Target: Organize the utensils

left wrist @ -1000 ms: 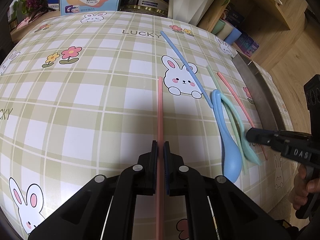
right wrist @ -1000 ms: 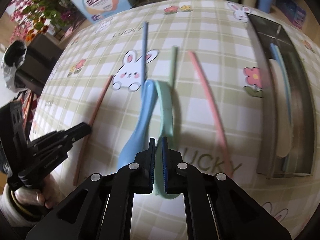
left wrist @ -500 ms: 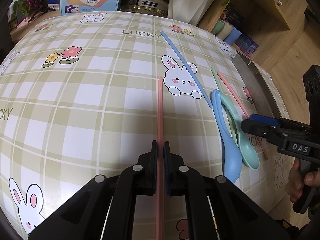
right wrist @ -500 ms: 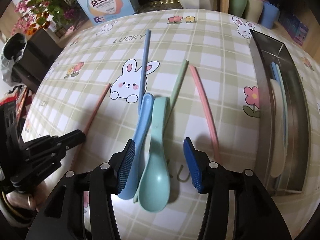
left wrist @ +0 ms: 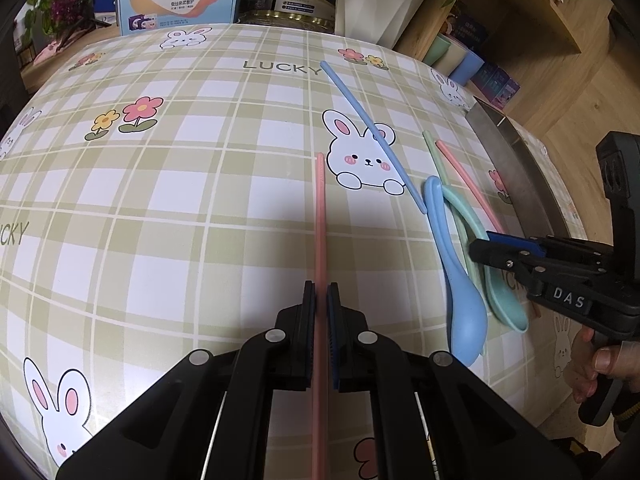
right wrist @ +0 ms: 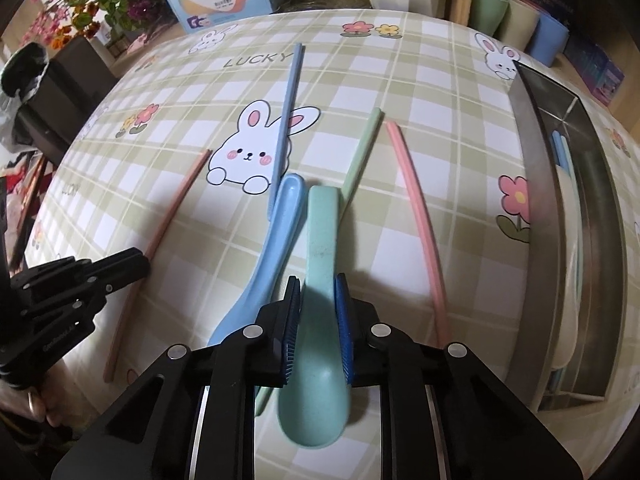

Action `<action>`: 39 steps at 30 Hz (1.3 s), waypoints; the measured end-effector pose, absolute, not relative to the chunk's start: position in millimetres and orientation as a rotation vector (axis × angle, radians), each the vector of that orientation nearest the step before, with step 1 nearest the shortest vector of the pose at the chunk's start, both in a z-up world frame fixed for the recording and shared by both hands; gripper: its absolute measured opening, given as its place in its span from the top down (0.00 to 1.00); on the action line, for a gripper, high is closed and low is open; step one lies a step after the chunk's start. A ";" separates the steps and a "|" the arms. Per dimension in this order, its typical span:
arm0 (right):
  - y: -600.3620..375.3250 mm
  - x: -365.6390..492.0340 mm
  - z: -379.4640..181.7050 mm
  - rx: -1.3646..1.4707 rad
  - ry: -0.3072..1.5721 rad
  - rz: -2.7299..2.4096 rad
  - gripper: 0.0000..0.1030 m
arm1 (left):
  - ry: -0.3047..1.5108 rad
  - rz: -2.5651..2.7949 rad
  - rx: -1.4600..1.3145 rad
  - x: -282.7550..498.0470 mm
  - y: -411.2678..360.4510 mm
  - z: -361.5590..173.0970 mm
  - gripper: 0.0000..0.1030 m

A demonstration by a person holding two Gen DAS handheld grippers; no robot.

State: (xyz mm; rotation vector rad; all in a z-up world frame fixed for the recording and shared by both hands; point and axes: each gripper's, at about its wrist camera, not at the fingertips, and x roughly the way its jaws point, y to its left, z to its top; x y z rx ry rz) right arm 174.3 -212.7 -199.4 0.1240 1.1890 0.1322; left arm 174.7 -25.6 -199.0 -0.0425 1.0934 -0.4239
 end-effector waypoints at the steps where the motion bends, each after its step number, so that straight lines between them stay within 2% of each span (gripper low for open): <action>1: -214.6 173.7 -198.5 0.135 1.184 0.130 0.83 | 1.094 -0.423 -0.041 174.7 -25.9 -198.9 0.93; 19: -255.7 147.1 -171.0 0.313 1.056 0.153 0.84 | 1.109 -0.380 0.054 175.5 -40.0 -197.2 0.94; 25: -283.8 137.3 -154.4 0.364 0.990 0.128 0.84 | 1.139 -0.396 -0.002 180.7 -33.6 -195.0 0.95; 33: -343.9 133.1 -135.8 0.400 0.909 0.026 0.84 | 1.076 -0.395 -0.057 189.1 -36.8 -157.9 0.95; 39: -388.3 145.1 -144.1 0.456 0.903 -0.083 0.83 | 1.049 -0.429 -0.103 204.6 -63.8 -132.0 0.95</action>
